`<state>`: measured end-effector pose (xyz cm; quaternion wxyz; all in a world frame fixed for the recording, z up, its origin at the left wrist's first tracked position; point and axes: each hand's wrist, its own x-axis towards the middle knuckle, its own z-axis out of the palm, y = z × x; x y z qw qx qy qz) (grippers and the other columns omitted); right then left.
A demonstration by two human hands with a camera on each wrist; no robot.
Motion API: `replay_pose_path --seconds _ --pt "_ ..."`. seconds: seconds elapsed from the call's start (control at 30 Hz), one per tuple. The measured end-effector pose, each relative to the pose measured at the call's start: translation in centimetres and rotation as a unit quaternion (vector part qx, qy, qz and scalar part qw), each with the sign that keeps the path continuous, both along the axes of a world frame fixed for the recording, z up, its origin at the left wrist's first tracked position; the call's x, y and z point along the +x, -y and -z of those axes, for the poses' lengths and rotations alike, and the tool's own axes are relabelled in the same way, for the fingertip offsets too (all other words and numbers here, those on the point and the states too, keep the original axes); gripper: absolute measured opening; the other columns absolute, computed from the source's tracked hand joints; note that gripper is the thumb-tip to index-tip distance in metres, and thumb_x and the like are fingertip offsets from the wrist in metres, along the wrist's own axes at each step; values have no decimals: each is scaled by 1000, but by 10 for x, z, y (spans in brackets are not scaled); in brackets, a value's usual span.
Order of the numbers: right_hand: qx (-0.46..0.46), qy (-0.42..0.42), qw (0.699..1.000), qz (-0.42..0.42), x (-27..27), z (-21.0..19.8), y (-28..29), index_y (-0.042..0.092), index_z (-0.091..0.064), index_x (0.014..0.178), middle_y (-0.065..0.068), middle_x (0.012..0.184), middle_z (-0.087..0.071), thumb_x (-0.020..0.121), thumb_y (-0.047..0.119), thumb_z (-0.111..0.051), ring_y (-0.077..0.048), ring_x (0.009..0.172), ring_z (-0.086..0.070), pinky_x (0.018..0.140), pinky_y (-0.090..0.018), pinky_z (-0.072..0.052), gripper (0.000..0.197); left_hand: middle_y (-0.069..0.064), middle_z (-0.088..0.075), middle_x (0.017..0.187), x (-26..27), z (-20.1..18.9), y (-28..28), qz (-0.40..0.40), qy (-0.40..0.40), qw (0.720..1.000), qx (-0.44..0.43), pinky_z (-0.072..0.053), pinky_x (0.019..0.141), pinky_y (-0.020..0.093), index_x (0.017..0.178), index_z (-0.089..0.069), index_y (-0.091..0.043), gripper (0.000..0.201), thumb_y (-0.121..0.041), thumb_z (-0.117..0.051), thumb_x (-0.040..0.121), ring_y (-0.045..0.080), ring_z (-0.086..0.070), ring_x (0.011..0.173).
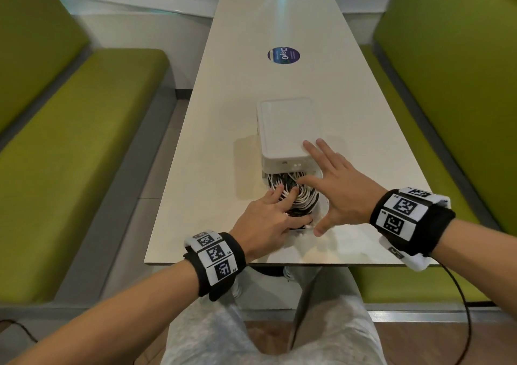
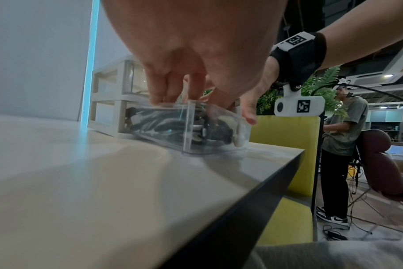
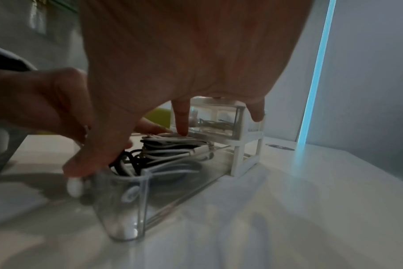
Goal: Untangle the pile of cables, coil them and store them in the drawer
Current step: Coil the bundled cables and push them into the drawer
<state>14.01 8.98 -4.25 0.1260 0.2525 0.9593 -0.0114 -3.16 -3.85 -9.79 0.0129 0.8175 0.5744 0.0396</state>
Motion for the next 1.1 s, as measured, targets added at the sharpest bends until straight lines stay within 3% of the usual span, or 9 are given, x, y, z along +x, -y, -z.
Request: replay_pose_path --seconds 0.13,0.27,0.37,0.47,0.67,0.87,0.93,1.03,1.1 --pt "-4 -16 1000 0 1 0 1 34 -38 141 -6 155 35 53 83 -66 -30 142 34 118 -54 -16 105 21 -39 150 4 -10 4 -5 24 999 -26 -31 113 52 128 -60 -39 48 -41 -29 92 49 -36 136" --pt "-16 -42 999 4 5 -1 5 36 -43 142 -3 158 29 57 83 -64 -25 144 30 113 -48 -30 99 18 -49 143 14 -11 3 -43 47 998 -18 -35 110 49 117 -68 -37 47 -56 -30 96 46 -44 131" --pt "-20 -64 998 1 6 -2 7 37 -45 141 -1 160 24 59 80 -66 -23 146 26 111 -45 -33 96 15 -57 136 17 -4 0 -72 80 994 6 -40 105 51 120 -68 -31 46 -48 -33 96 45 -51 126" --pt "-37 -87 995 16 6 -1 7 35 -32 147 2 161 19 58 72 -74 -19 147 23 112 -39 -30 104 11 -63 130 15 2 -4 -77 73 993 45 -46 100 48 133 -58 -23 47 -42 -36 96 41 -57 120" --pt "-31 -133 990 33 5 3 7 28 -21 147 0 162 -3 57 62 -80 -21 149 5 116 -40 -29 113 8 -65 127 8 7 -13 -78 35 994 67 -47 99 48 123 -67 -17 44 -35 -38 94 38 -61 117" --pt "-15 -122 991 56 9 12 4 20 16 153 1 160 23 59 74 -70 -20 146 24 122 -46 -10 138 4 -61 134 5 11 -13 -88 82 990 69 -42 105 46 127 -64 -19 36 -30 -48 96 36 -56 123" --pt "-17 -120 990 75 9 13 4 19 14 153 -2 160 24 57 77 -69 -23 146 26 122 -47 -7 140 5 -57 138 3 7 -13 -84 93 991 54 -40 108 48 130 -61 -18 35 -25 -56 96 37 -52 128" --pt "-19 -124 989 77 7 13 2 18 3 153 -5 162 12 53 80 -67 -24 148 18 121 -45 -11 137 2 -40 152 4 -8 -14 -98 113 988 -40 -28 117 46 141 -49 -22 41 -28 -42 101 33 -33 142" --pt "-6 -128 989 78 8 13 2 16 -5 153 -8 163 3 52 83 -61 -26 149 11 121 -45 -15 133 4 -40 153 7 -17 -15 -99 105 987 -69 -28 114 43 142 -48 -21 47 -35 -34 100 32 -32 142"
